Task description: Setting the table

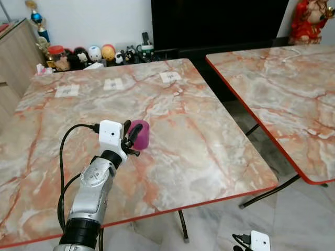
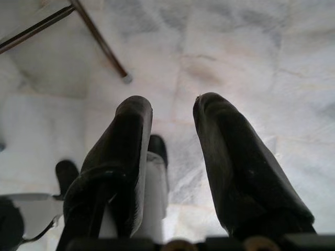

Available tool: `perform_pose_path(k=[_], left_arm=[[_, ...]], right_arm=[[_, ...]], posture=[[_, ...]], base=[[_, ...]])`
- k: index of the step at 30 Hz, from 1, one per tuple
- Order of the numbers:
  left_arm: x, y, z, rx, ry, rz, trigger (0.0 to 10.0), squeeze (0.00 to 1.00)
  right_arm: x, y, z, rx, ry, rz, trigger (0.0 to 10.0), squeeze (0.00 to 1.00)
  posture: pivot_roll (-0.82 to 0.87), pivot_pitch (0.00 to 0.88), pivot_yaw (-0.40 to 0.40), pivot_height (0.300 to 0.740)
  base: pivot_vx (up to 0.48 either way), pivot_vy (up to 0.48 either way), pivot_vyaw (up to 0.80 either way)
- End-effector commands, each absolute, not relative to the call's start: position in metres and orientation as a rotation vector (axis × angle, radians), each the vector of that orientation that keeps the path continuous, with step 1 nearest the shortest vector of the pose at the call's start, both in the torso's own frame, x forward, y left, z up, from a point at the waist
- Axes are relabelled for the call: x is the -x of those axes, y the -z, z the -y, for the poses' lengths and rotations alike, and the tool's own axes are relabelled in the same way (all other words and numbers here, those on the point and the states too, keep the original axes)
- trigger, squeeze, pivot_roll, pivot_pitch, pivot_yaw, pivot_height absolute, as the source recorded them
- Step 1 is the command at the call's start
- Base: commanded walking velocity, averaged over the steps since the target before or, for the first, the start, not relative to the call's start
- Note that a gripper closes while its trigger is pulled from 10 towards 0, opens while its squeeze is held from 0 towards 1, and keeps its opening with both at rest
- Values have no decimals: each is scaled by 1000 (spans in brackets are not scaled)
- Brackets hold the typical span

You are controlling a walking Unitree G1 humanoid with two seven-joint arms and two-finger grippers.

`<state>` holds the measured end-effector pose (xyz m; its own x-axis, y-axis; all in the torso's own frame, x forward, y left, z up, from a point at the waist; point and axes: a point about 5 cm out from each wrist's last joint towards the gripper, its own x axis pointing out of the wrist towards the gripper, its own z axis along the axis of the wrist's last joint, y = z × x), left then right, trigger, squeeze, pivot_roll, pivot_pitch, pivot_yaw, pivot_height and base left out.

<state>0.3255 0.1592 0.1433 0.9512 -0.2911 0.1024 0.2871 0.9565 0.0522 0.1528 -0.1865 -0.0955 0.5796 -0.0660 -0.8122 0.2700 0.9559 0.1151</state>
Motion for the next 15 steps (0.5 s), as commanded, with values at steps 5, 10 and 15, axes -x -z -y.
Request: perform_pose_path(k=[5, 10, 15], left_arm=[[-340, -152, -155, 52, 273, 27, 10000, 1000], [-348, -162, -149, 44, 286, 35, 10000, 1000], [-362, -161, -146, 32, 240, -32, 10000, 1000]], right_arm=[[-152, 96, 184, -233, 190, -946, 10000, 0], [-152, 96, 184, -233, 190, -947, 10000, 0], [-152, 96, 184, -231, 189, -945, 10000, 0]], posture=[[51, 0, -13, 740], [53, 0, -11, 740], [50, 0, -8, 740]], base=[[0, 0, 0], [0, 0, 0], [0, 0, 0]])
